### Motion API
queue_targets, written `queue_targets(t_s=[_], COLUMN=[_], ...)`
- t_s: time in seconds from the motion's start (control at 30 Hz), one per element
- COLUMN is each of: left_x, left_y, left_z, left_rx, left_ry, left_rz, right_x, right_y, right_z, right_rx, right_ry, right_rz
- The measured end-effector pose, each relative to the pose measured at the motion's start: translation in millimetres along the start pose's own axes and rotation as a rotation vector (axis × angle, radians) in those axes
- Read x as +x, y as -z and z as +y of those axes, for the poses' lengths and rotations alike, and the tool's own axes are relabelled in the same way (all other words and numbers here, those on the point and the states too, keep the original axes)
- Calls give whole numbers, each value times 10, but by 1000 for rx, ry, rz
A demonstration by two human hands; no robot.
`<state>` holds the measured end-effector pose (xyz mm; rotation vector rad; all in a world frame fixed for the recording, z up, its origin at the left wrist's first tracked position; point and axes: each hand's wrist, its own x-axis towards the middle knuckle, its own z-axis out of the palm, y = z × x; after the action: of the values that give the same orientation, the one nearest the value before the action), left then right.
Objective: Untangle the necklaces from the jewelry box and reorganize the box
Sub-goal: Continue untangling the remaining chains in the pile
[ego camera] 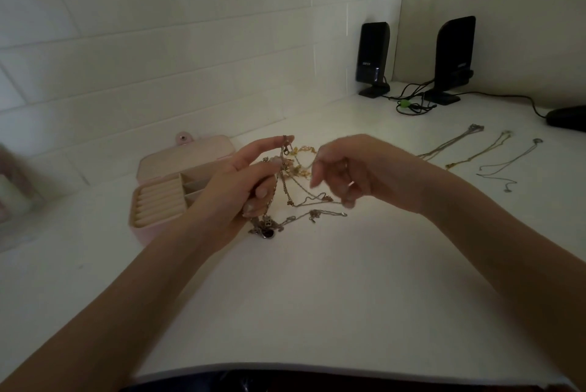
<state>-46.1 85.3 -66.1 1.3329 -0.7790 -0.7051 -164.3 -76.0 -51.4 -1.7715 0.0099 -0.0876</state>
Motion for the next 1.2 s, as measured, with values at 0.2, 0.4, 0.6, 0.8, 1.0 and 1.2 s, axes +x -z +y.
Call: queue_targets(t_s=[0.2, 0.4, 0.6, 0.8, 1.0, 1.2], left_x=[-40, -53, -18, 41, 28, 22], left_y=[-39, -99, -107, -90, -106, -109], left_z=[8, -33, -108, -168, -186, -204], left_rx=[82, 326, 348, 330, 389, 444], left_ry=[-42, -116, -135, -147, -178, -196], left_rz=[-41, -19, 33, 158, 194, 235], right_x=[121, 128, 120, 115, 121, 124], right_y=[-148, -168, -167, -228, -269, -264], right_z=[158, 103, 156, 174, 173, 190], right_rx=[-401, -31, 87, 136, 260, 407], right_ry=[-24, 7, -20, -18, -52, -124], right_rz=[276, 465, 416, 366, 433, 426])
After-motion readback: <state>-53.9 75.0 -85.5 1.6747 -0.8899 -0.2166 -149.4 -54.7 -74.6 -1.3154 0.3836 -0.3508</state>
